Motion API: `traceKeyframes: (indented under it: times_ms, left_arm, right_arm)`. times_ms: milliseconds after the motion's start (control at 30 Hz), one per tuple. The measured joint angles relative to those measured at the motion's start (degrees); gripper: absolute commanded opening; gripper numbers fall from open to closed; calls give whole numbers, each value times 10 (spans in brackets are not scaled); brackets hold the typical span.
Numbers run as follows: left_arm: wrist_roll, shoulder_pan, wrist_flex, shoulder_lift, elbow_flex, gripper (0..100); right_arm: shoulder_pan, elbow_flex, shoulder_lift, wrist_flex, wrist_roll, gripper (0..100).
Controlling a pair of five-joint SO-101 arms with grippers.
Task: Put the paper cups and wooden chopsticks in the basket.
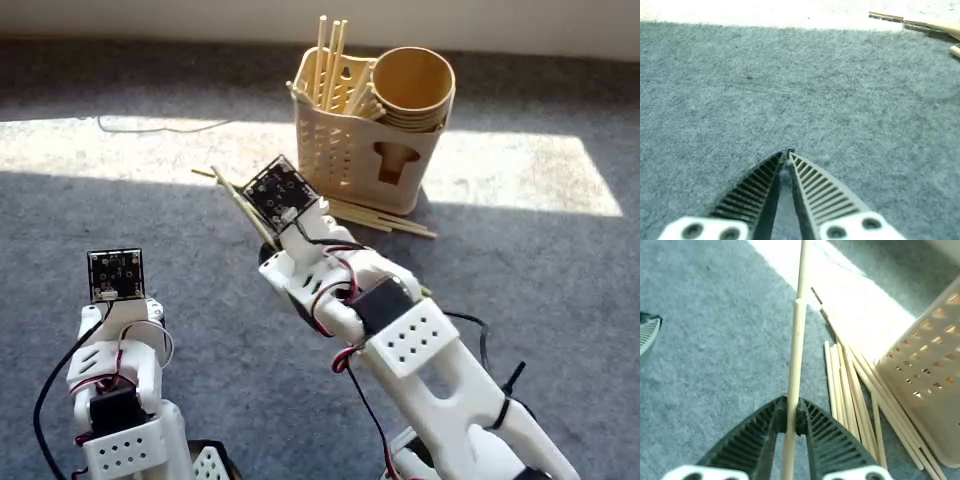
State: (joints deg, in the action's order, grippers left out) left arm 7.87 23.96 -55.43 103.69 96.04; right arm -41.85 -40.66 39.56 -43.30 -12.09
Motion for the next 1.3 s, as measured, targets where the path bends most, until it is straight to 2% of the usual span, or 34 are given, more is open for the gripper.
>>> traceKeyframes:
  times_ms: [267, 633, 933, 1300]
  left_arm:
    - [0, 0, 0, 0, 0, 8]
    - [0, 0, 0, 0, 0, 8]
    - [0, 0, 0, 0, 0, 8]
    - [0, 0, 0, 0, 0, 8]
  right_arm:
    - [5, 0, 104, 0, 0, 5]
    - [6, 0, 150, 11, 0, 5]
    - [12, 0, 149, 176, 0, 5]
    - [110, 0, 58, 433, 0, 5]
